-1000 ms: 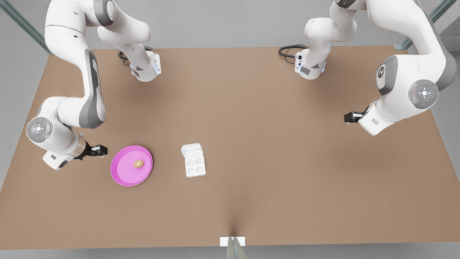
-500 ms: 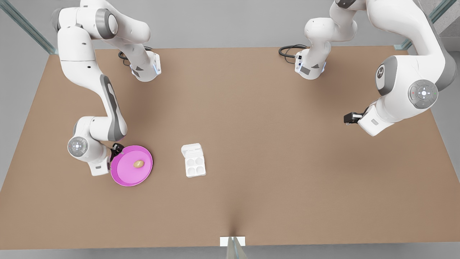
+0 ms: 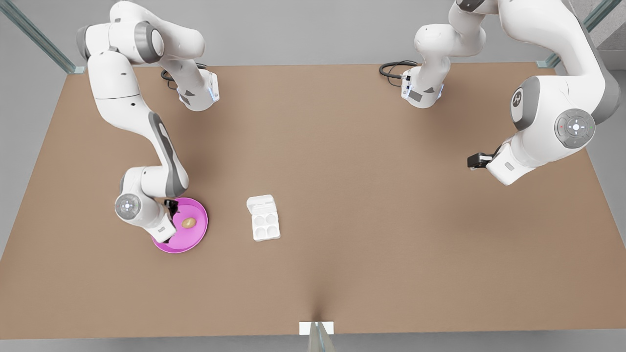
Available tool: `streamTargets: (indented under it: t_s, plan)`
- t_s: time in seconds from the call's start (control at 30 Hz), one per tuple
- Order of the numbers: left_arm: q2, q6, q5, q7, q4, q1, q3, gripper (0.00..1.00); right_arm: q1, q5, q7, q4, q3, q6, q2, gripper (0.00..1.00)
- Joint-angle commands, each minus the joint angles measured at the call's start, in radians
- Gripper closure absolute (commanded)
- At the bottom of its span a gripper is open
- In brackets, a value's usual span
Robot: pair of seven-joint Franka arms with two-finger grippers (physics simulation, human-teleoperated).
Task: Pack egg into the box and close the box lid
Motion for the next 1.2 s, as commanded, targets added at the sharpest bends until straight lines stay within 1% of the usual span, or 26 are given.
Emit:
streamTargets:
  t_s: [0.0,0.17,0.33,0.43,0.87,0.9,0.93,0.97,1.0,1.07,1.1,1.17]
  plan:
    - [-0.007,0.002,0.0,0.0,0.002,-0.002,-0.003,0.0,-0.002,0.002,-0.313,0.0,0.001,0.024,0.013,0.0]
    - [-0.027,-0.015,-0.001,-0.001,0.005,0.001,-0.004,0.0,0.001,0.002,-0.313,-0.007,0.01,0.031,0.033,0.0]
    - [-0.034,-0.012,-0.001,-0.01,0.008,0.004,-0.007,0.0,0.0,0.0,-0.342,-0.004,0.046,0.039,0.049,0.0]
    - [-0.023,-0.001,-0.003,-0.012,0.008,0.004,-0.009,0.0,-0.002,0.002,-0.473,-0.012,0.046,0.039,0.05,0.0]
    - [0.003,-0.002,-0.001,-0.013,0.005,-0.017,-0.009,0.0,-0.017,0.013,-0.485,0.002,0.046,0.059,0.084,0.0]
    - [0.003,-0.004,-0.001,-0.013,0.005,-0.017,-0.009,0.0,-0.02,0.013,-0.485,0.002,0.046,0.059,0.084,0.03]
    - [0.003,-0.004,-0.001,-0.013,0.005,-0.017,-0.009,0.0,-0.02,0.013,-0.485,0.002,0.046,0.059,0.084,0.12]
    - [0.005,-0.004,-0.001,-0.013,0.005,-0.017,-0.009,0.0,-0.019,0.013,-0.485,0.002,0.046,0.059,0.084,0.17]
    - [0.005,-0.002,-0.001,-0.013,0.005,-0.017,-0.009,0.0,-0.016,0.02,-0.485,0.002,0.046,0.059,0.084,0.17]
    - [0.005,-0.004,-0.001,-0.013,0.005,-0.017,-0.009,0.0,-0.014,0.02,-0.485,0.002,0.046,0.059,0.084,0.22]
    - [0.005,-0.002,-0.001,-0.013,0.005,-0.017,-0.009,0.0,-0.013,0.02,-0.483,0.002,0.046,0.059,0.084,0.23]
    - [0.006,-0.002,-0.001,-0.013,0.005,-0.017,-0.009,0.0,-0.014,0.02,-0.483,0.002,0.046,0.06,0.084,0.28]
